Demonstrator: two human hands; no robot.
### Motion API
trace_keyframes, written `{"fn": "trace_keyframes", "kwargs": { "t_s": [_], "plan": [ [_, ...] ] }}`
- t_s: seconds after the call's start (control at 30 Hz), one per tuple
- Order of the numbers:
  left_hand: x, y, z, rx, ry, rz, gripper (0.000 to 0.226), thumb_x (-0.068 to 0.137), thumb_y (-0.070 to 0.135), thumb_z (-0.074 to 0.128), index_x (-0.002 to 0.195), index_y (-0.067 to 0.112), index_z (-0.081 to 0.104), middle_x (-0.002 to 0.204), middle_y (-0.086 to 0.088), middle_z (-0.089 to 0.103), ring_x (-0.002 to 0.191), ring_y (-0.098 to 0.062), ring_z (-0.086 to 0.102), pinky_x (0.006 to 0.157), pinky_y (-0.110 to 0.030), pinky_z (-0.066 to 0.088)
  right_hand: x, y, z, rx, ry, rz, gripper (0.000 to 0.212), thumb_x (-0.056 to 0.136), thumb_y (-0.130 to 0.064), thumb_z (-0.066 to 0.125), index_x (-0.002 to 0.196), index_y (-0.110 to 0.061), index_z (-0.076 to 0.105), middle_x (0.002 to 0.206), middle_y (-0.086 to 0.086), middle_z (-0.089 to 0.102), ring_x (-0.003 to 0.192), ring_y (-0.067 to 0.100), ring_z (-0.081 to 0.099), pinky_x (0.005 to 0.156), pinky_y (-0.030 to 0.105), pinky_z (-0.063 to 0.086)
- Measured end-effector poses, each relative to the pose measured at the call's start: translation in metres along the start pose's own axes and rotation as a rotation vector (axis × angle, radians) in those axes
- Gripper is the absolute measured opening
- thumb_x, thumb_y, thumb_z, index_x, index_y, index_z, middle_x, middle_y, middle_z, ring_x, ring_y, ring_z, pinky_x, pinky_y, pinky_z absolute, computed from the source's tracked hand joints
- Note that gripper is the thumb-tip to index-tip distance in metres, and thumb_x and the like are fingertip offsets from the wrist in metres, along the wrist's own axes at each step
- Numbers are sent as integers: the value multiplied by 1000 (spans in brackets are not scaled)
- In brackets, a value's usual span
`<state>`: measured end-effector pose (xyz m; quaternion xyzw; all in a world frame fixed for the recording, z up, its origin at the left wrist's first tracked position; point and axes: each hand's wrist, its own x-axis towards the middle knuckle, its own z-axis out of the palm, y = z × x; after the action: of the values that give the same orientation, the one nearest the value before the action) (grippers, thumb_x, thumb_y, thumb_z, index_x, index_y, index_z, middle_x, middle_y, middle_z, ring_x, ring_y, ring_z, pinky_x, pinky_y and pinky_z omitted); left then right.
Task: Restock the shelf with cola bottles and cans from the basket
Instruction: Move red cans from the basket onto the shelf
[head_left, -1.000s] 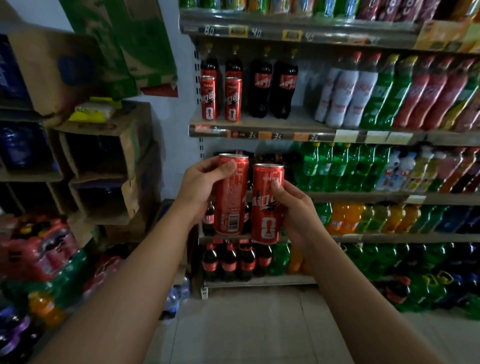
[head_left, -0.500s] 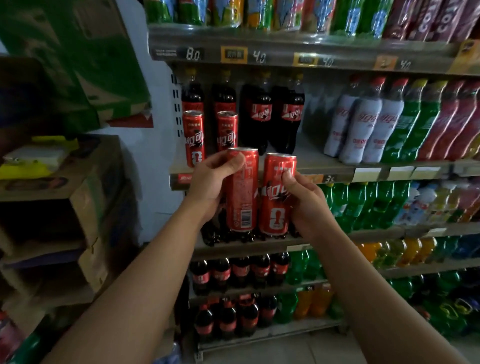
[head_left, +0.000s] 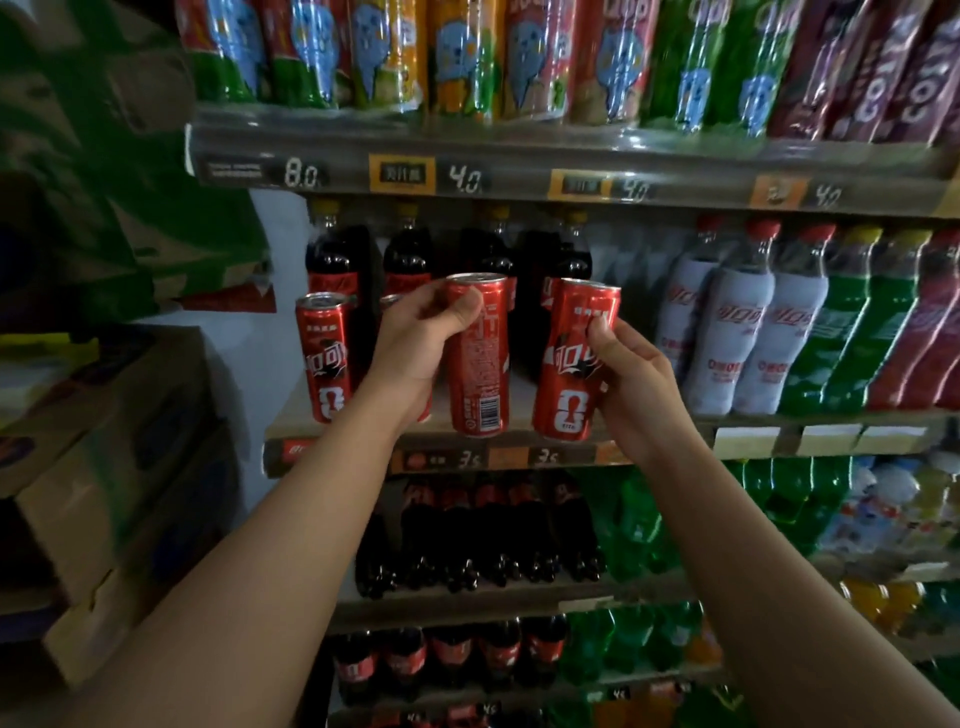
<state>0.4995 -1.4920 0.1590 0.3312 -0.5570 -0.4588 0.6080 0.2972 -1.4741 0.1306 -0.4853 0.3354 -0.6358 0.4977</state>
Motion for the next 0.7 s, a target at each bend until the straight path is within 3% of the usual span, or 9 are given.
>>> {"fn": "trace_keyframes", "kwargs": {
  "t_s": [0.2, 0.4, 0.5, 0.6, 0.7],
  "plan": [
    [36, -21, 20, 55, 70, 51, 47, 71, 40, 74, 113, 19, 67, 110, 2, 71, 109, -18, 64, 99, -44, 47, 45, 3, -22, 17, -12, -20, 46, 82, -31, 64, 124, -11, 62, 120, 13, 67, 108, 27, 66, 84, 40, 55],
    [51, -46, 26, 110, 121, 33, 18, 88, 18, 65, 101, 30, 64, 94, 17, 70, 85, 8, 64, 74, -15, 43, 74, 26, -33, -26, -18, -22, 44, 84, -27, 67, 125, -12, 62, 116, 8, 70, 110, 25, 66, 95, 45, 51],
    [54, -56, 23, 134, 131, 24, 24, 89, 17, 65, 111, 24, 64, 98, 17, 68, 86, 9, 63, 72, -13, 42, 80, 38, -34, -57, -18, -1, 40, 87, -24, 65, 125, -15, 61, 115, 5, 71, 109, 22, 67, 97, 45, 50],
    [57, -64, 20, 133, 110, 19, 29, 90, 14, 63, 119, 19, 61, 100, 15, 68, 86, 9, 64, 70, -10, 44, 81, 47, -37, -93, -7, 3, 50, 78, -29, 69, 126, -15, 61, 113, 3, 72, 107, 19, 68, 96, 45, 51],
    [59, -67, 20, 114, 105, 12, 31, 91, 16, 62, 121, 19, 60, 106, 11, 68, 95, 0, 65, 76, -17, 47, 82, 48, -41, -106, -12, -15, 44, 78, -27, 67, 121, -17, 63, 110, 1, 73, 105, 17, 69, 92, 40, 52]
  ]
}}
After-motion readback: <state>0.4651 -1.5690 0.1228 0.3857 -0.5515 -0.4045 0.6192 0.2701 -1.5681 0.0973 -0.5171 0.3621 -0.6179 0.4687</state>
